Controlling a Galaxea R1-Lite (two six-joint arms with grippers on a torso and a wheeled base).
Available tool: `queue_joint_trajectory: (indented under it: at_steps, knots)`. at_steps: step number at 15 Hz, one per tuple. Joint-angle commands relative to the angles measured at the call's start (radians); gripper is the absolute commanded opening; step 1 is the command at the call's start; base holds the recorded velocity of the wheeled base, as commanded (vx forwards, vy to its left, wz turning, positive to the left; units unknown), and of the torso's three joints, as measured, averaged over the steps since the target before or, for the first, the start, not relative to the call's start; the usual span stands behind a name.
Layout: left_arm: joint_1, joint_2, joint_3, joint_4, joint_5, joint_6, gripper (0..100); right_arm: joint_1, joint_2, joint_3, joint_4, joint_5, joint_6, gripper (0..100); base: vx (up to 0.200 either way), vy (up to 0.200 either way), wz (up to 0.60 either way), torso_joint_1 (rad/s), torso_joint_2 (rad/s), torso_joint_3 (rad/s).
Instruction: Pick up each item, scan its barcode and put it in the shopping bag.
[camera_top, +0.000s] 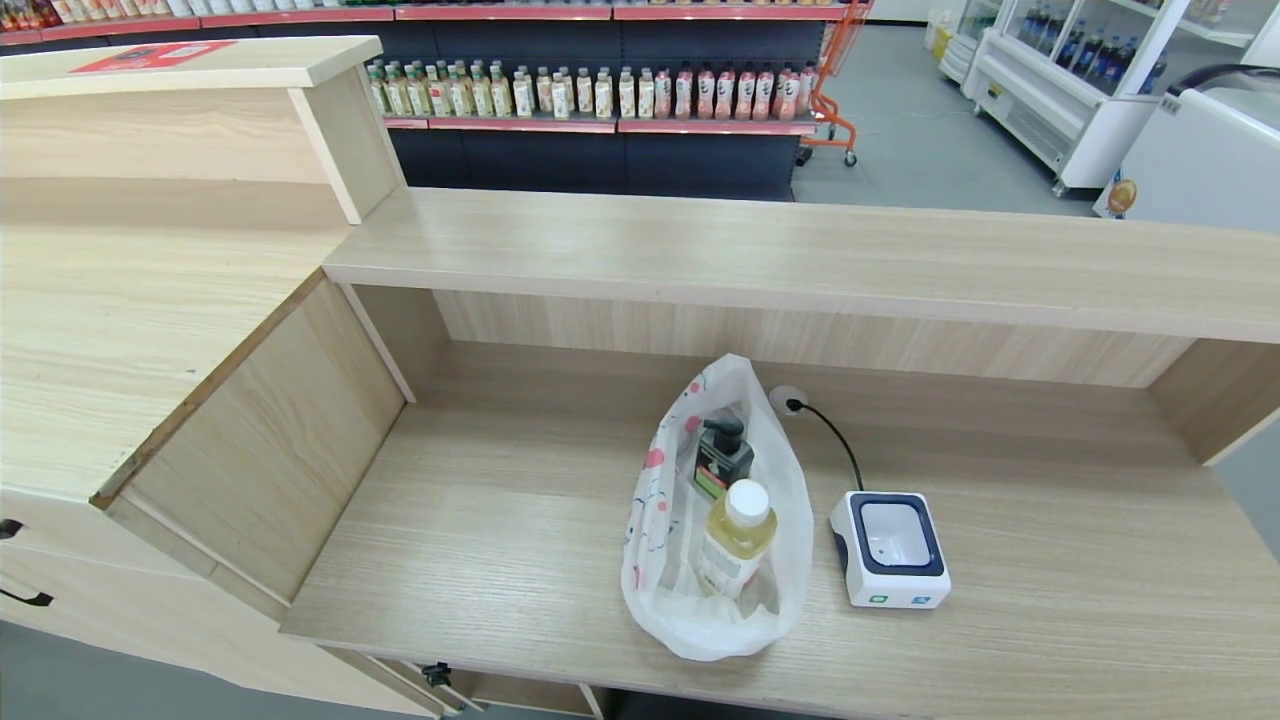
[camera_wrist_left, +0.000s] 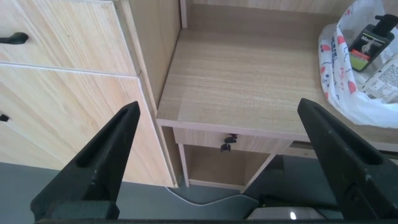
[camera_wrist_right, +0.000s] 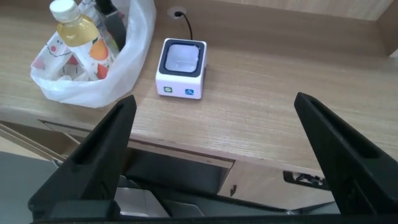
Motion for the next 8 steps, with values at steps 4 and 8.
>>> queue_joint_trajectory:
  at_steps: [4,8]
  knots:
    - [-0.001,0.0,0.0,0.0,0.002,0.018,100,0.0,0.004,0.0,0.001,0.001,-0.001,100,0.0,-0.2,0.0,0.007,0.0,0.001]
    - [-0.001,0.0,0.0,0.0,0.002,0.009,100,0.0,0.004,0.0,0.001,0.001,-0.006,100,0.0,-0.1,0.0,0.0,0.0,0.0]
